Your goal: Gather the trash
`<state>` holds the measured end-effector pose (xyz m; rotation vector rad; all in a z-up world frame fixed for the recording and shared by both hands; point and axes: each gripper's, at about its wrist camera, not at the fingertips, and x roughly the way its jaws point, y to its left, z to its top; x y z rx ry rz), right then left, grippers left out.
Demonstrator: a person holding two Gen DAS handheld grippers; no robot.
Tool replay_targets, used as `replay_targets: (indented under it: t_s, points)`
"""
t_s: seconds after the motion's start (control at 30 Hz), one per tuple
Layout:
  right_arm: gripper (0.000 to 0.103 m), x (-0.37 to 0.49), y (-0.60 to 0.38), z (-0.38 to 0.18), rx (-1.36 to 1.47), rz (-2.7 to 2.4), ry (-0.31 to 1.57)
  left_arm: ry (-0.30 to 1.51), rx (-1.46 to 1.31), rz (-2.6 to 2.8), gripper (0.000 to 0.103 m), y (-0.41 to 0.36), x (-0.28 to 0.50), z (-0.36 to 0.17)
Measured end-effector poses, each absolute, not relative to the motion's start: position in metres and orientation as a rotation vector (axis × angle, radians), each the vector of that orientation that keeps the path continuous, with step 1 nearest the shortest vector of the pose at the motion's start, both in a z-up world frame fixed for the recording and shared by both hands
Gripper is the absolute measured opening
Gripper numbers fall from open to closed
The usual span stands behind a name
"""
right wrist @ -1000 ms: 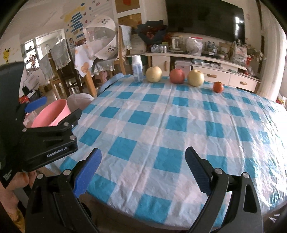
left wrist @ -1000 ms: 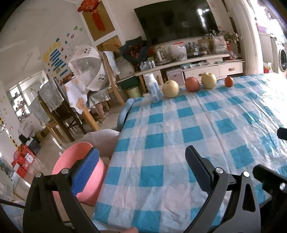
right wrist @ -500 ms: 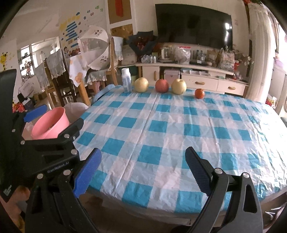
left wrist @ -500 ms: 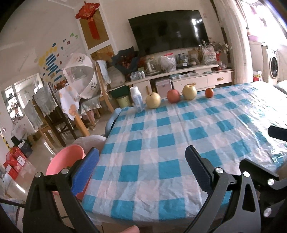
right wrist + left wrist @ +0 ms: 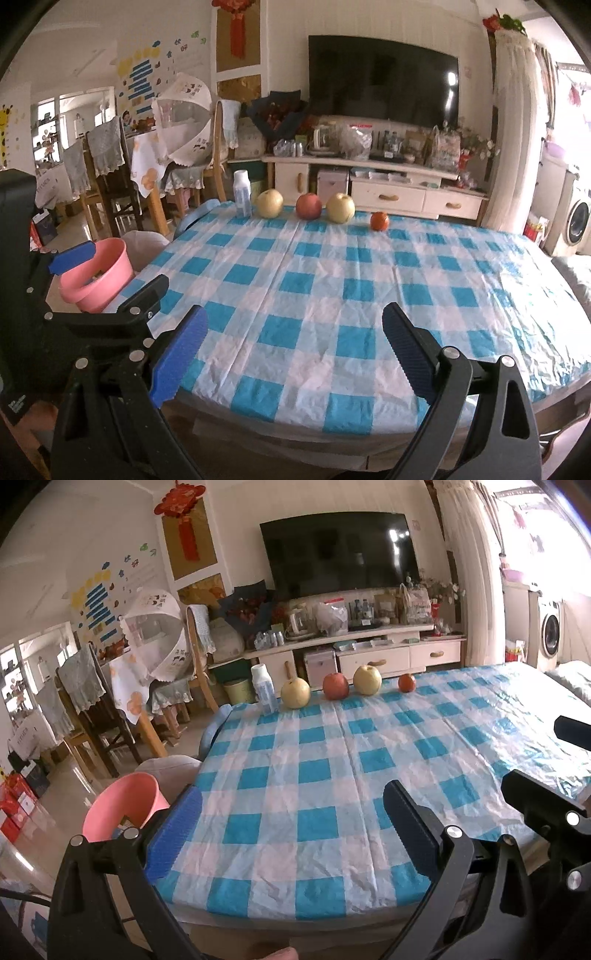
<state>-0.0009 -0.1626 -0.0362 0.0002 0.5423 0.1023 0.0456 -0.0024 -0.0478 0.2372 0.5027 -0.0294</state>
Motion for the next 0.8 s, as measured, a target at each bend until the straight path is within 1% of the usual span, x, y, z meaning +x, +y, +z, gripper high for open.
replay_targets:
  t_s: [0.3,0.8]
  points:
    - [0.094,-0.009,-0.168,-0.022,0.007,0.083,0.504,0.51,0.174,-0.057,0.099,0.003,0.042,-0.038]
    - [0.094,-0.006,-0.178,-0.026,0.018,0.05,0.505,0.529,0.138,-0.069,0.099,0.003,0.044,-0.039]
